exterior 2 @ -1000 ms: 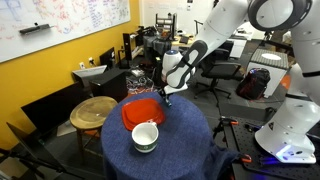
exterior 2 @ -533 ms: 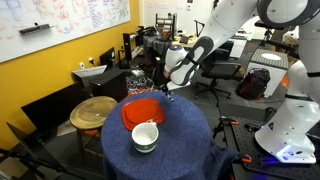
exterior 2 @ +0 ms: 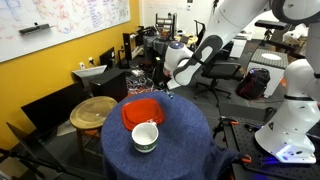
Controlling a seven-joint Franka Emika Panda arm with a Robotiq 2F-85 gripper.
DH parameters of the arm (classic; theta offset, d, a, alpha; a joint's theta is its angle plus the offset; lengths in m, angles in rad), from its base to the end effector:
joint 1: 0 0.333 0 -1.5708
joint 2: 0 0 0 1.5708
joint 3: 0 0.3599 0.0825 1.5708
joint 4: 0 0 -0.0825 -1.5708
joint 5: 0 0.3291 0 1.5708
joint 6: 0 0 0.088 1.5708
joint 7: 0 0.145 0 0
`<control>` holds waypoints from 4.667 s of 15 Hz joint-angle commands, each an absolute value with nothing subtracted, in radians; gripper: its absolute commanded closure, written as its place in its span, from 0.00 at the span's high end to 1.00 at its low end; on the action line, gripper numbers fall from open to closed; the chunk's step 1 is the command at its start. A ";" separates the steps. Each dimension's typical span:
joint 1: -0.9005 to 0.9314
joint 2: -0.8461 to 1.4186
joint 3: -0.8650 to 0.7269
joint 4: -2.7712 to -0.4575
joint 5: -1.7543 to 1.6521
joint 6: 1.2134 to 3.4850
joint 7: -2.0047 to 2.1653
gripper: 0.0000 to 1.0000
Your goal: Place the marker inside the green and white mug
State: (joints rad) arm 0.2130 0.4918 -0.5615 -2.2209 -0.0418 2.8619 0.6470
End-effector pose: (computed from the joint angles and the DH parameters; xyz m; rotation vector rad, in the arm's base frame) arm 0.5400 -0.1821 0.2555 2.6193 -1.2230 0.3696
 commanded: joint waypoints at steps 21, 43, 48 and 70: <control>0.921 0.511 -1.049 -2.244 -0.411 2.827 1.207 0.05; 1.163 0.621 -1.089 -2.151 -0.407 2.653 1.315 0.05; 1.165 0.637 -1.068 -2.133 -0.407 2.664 1.301 0.05; 1.062 0.685 -0.884 -2.024 -0.459 2.694 1.264 0.05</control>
State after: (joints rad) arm 1.0900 0.6595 -0.9051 -2.0569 -0.4194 2.6897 1.2631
